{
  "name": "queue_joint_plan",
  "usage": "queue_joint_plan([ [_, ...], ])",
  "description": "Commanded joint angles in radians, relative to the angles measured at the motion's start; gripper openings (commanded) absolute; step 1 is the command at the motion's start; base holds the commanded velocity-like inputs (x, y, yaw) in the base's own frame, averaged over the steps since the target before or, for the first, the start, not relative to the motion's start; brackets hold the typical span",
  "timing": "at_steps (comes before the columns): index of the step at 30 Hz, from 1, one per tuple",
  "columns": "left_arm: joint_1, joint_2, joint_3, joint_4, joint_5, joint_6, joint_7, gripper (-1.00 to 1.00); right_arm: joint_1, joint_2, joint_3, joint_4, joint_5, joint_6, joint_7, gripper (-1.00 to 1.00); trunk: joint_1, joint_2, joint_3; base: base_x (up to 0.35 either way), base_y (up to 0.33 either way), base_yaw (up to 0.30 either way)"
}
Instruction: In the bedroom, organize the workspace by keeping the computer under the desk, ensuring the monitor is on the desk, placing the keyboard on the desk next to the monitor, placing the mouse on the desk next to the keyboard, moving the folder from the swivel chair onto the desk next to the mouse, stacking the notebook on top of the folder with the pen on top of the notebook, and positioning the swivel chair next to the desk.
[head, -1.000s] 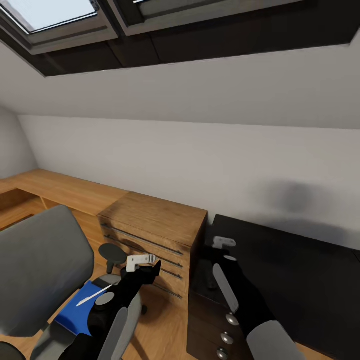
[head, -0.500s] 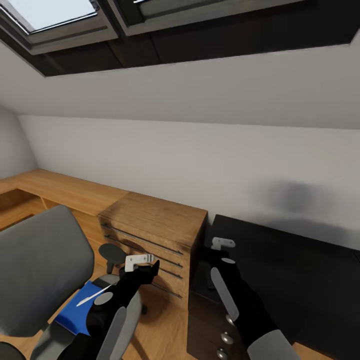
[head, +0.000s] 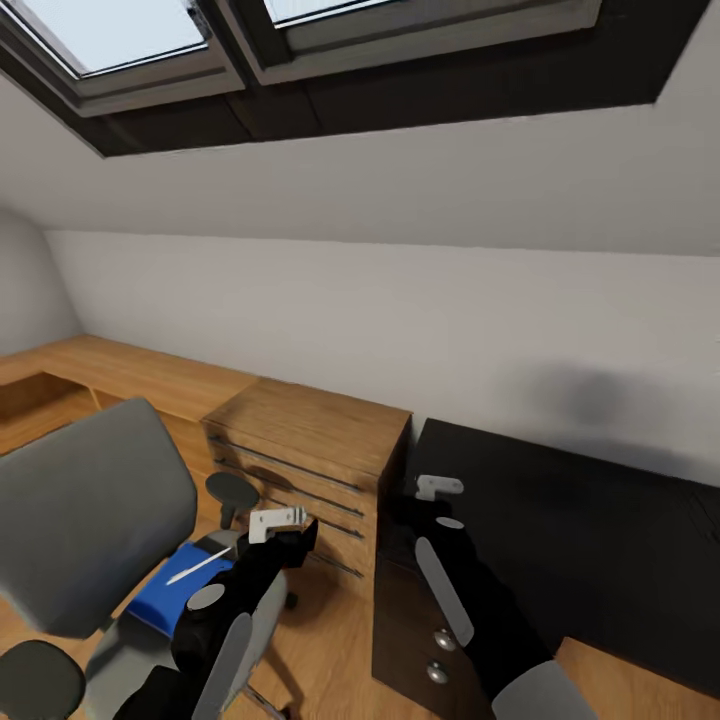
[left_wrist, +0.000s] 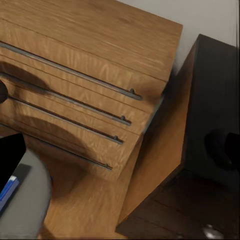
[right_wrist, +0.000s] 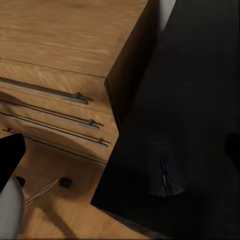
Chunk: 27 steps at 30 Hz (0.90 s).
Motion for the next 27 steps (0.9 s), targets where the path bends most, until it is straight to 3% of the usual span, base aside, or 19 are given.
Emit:
queue_joint_plan([
  [1,-0.001,0.0,-0.001,-0.001,0.011,0.004,0.009,1.0,-0.001,-0.001,0.002,-0.001,-0.01,0.001,-0.01,1.0,0.0,-0.001,-0.001,-0.335,0.0,-0.155],
  [17,-0.001,0.0,-0.001,-0.001,0.011,0.004,0.009,1.0,-0.001,-0.001,0.002,0.002,-0.012,0.001,-0.006,1.0,0.0,-0.001,0.011,-0.337,0.006,-0.256],
  [27,-0.001,0.0,0.002,-0.001,0.011,0.003,0.009,1.0,-0.001,0.001,0.004,0.013,-0.012,0.001,-0.002,1.0,0.0,-0.001,0.017,-0.313,0.144,-0.273],
])
